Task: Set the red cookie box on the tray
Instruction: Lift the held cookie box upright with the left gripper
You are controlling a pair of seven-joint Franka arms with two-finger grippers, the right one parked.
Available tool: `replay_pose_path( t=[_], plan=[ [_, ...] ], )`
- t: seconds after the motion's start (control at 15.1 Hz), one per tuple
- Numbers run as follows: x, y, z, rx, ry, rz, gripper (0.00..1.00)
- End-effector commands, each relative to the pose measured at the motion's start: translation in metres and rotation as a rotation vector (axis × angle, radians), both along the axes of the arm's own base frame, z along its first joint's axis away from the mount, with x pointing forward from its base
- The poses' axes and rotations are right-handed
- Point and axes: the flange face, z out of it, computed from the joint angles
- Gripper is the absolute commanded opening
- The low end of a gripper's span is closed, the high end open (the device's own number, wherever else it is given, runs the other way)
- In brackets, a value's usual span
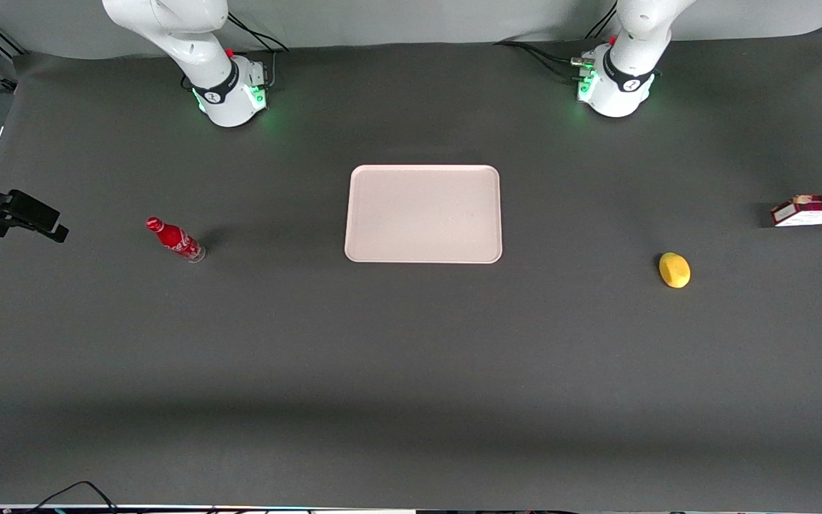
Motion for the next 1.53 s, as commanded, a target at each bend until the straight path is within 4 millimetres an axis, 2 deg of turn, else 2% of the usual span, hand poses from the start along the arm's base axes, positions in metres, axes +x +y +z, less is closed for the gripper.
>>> replay_pose_path(
  t=[0.0, 0.13, 0.27, 0.4, 0.53, 0.73, 0.8, 0.93, 1.06, 1.2, 1.39, 1.46],
  plan=[
    [0.022, 0.007, 0.071, 0.004, -0.038, -0.014, 0.00],
    [0.040, -0.001, 0.119, 0.021, -0.067, -0.013, 0.00],
    [0.058, -0.008, 0.158, 0.035, -0.089, -0.011, 0.00],
    [0.076, -0.018, 0.188, 0.031, -0.088, 0.003, 0.00],
    [0.089, -0.035, 0.209, 0.016, -0.078, 0.013, 0.00],
    [0.091, -0.059, 0.225, -0.018, -0.044, 0.053, 0.00],
    [0.094, -0.067, 0.224, -0.028, -0.030, 0.062, 0.00],
    [0.107, -0.093, 0.230, -0.029, -0.026, 0.107, 0.00],
    [0.122, -0.129, 0.239, -0.021, -0.018, 0.179, 0.00],
    [0.129, -0.155, 0.249, -0.018, -0.006, 0.278, 0.00],
    [0.146, -0.214, 0.256, -0.012, 0.032, 0.426, 0.00],
    [0.152, -0.240, 0.259, -0.010, 0.052, 0.477, 0.00]
  ],
)
